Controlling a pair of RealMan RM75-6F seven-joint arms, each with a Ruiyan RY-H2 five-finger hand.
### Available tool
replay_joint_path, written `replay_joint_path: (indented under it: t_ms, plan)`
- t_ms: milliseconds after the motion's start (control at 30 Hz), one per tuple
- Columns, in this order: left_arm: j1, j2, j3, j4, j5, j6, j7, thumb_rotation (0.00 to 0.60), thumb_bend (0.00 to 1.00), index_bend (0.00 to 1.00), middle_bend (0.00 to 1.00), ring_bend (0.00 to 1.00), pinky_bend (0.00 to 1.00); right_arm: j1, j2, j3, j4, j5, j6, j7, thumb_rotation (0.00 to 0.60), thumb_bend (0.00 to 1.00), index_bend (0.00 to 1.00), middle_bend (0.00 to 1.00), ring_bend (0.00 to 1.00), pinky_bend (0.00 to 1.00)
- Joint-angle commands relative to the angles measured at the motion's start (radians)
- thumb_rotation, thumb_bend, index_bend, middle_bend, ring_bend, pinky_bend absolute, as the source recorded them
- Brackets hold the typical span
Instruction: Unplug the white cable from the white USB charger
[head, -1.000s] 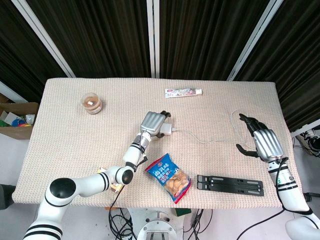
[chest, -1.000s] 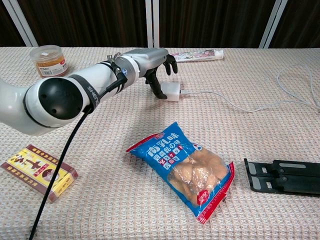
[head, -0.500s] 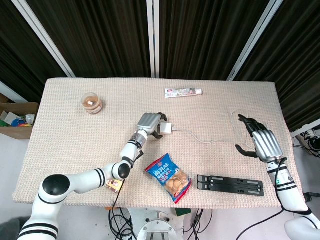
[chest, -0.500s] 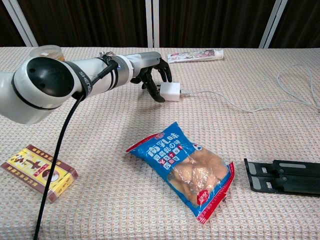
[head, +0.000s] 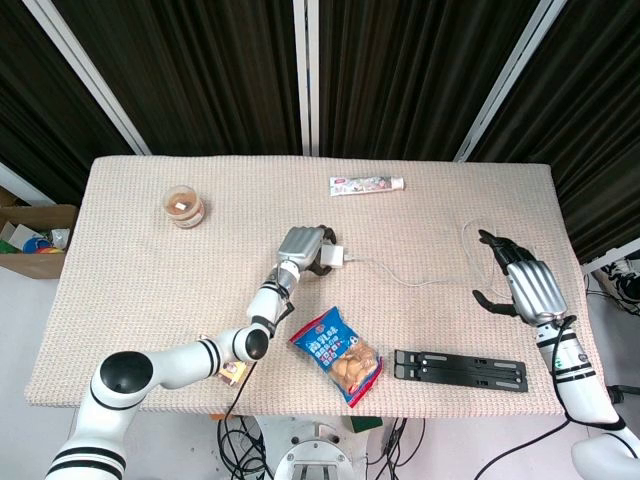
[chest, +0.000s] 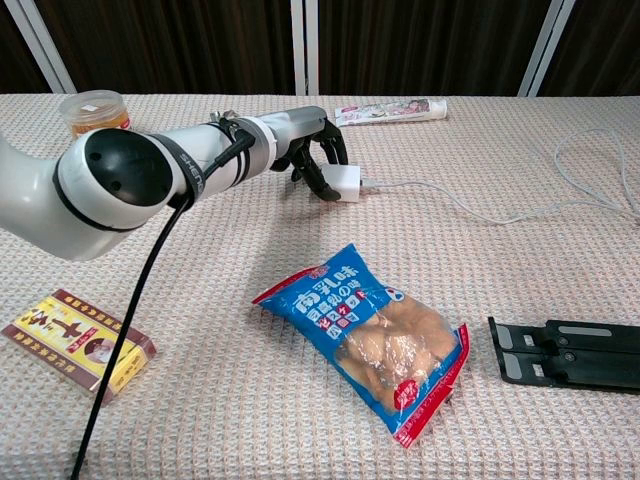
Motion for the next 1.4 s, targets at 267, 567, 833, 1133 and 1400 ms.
replay_joint_path:
  t_ms: [267, 567, 833, 1133, 1400]
  plan:
    - [-0.003, -0.017, -0.002, 0.019, 0.002, 0.012, -0.017, 0.579, 0.23, 0.44, 0.35, 0.73, 0.92, -0.005, 0.001, -0.004, 0.002, -0.001, 0.003, 0.005, 0.600, 0.28, 0.06, 0.20, 0.13, 0.27]
    - [0.043, -0.008, 0.006, -0.032, 0.161, 0.113, -0.124, 0.593, 0.33, 0.61, 0.54, 0.74, 0.93, 0.015, 0.035, 0.018, -0.051, -0.006, -0.004, -0.024, 0.600, 0.28, 0.09, 0.23, 0.15, 0.30]
    - [0.156, 0.226, 0.011, -0.393, 0.221, 0.182, -0.149, 0.550, 0.35, 0.61, 0.55, 0.74, 0.93, 0.109, 0.029, 0.067, -0.198, 0.082, -0.118, -0.166, 0.600, 0.30, 0.19, 0.32, 0.22, 0.37]
    - [0.200, 0.403, 0.007, -0.633, 0.152, 0.206, -0.110, 0.522, 0.35, 0.61, 0.55, 0.74, 0.93, 0.290, -0.175, 0.175, -0.314, 0.504, -0.137, -0.541, 0.600, 0.31, 0.38, 0.39, 0.27, 0.37]
    - [0.188, 0.432, 0.027, -0.673, 0.144, 0.218, -0.088, 0.520, 0.35, 0.62, 0.54, 0.73, 0.93, 0.446, -0.305, 0.257, -0.326, 0.824, -0.051, -0.757, 0.600, 0.37, 0.49, 0.39, 0.27, 0.36]
